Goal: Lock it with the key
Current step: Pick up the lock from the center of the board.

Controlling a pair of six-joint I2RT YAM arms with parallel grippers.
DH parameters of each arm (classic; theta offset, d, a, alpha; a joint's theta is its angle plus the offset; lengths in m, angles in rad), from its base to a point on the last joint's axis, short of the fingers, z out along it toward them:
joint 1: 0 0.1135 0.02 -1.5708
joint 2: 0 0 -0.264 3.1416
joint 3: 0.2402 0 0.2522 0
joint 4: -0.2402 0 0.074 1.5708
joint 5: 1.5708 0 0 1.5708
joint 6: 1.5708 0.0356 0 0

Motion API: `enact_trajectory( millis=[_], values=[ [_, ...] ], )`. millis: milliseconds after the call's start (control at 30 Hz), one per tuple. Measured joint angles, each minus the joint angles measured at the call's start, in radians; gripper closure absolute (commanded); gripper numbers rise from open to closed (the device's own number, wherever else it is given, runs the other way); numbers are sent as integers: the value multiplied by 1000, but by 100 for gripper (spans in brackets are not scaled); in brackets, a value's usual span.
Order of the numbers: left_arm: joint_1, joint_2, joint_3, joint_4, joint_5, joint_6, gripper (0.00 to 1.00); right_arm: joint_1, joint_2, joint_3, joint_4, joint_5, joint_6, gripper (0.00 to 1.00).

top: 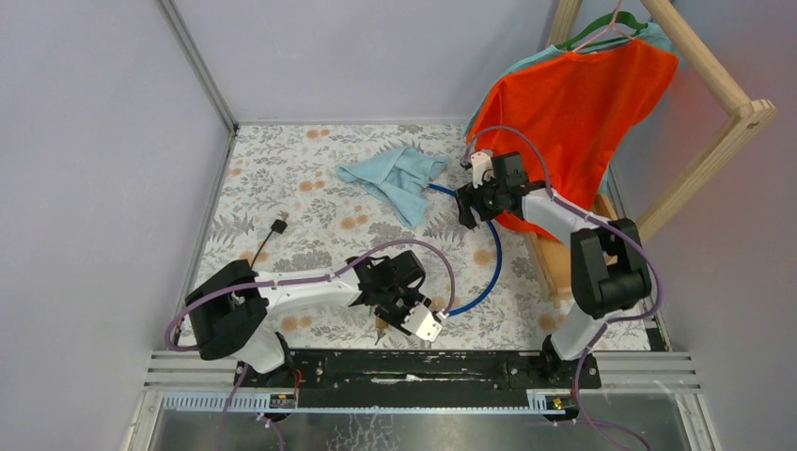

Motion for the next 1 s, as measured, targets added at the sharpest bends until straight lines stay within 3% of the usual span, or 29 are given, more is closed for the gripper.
enact_trajectory(
  millis=[300,467,767,900,1000],
  values=[
    [1,-25,-11,60,77,-96,27,0,275,243,-59,67,-69,34],
    [1,-24,-11,135,160,-178,27,0,313,258,-87,95,-105,43],
    [1,54,-11,207,210,-248,42,0,318,250,-99,135,-138,70],
    [1,92,-11,209,196,-253,55,0,276,189,-86,150,-135,76],
    [1,108,-1,205,164,-251,59,0,220,119,-87,180,-127,81]
  ],
)
